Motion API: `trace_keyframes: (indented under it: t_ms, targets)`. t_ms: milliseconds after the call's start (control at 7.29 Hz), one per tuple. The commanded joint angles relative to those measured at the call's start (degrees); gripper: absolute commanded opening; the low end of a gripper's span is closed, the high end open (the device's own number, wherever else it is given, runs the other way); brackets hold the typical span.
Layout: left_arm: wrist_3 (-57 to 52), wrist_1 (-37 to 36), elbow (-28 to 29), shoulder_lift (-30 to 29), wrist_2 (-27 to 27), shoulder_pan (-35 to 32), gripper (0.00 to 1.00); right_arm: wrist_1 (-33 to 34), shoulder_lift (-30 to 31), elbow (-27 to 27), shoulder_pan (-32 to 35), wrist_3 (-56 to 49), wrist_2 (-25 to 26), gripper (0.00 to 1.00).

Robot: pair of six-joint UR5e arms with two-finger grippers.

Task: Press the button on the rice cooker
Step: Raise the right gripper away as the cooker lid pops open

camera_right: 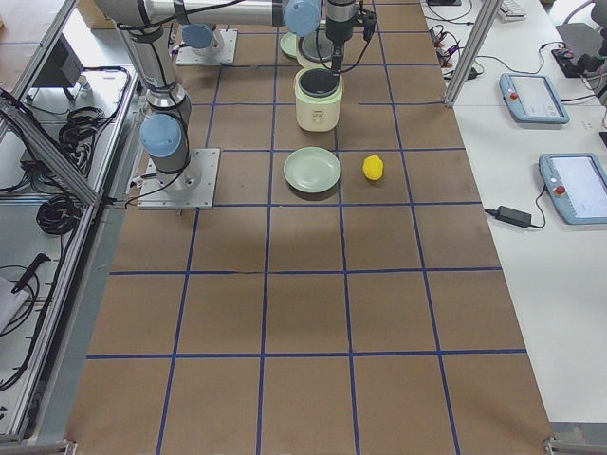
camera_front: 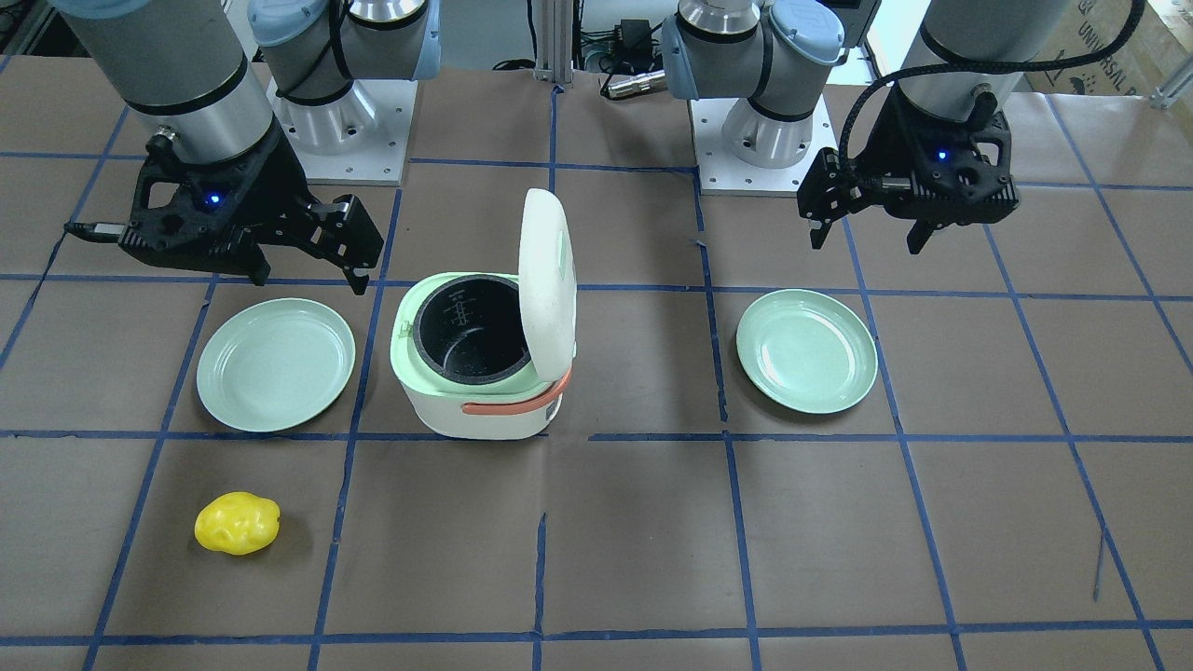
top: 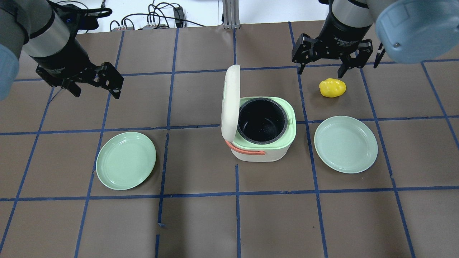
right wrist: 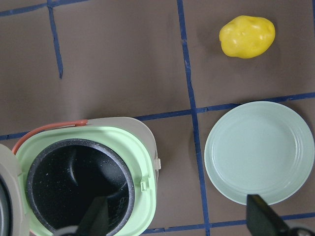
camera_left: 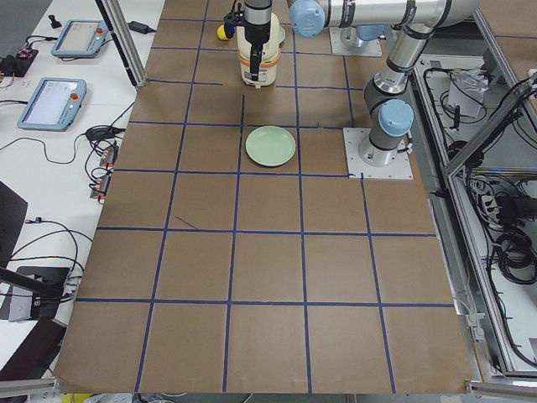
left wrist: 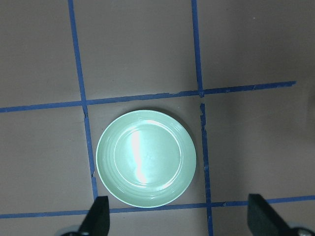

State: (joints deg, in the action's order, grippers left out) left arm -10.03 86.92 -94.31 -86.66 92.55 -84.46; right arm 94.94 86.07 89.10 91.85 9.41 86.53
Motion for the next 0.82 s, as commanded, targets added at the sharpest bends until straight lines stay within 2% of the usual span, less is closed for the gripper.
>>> trace_keyframes:
  t_ms: [0,686]
  targets:
    - [0.0,0.0,0.0,0.0,0.0,0.0,1.0,-0.2,0.6,1.3,-0.3,-0.3,0.2,1.0]
    - [0.0,0.0,0.0,0.0,0.0,0.0,1.0,-0.2,0.7,2.1,-0.3,-0.3,-0.4,1.0]
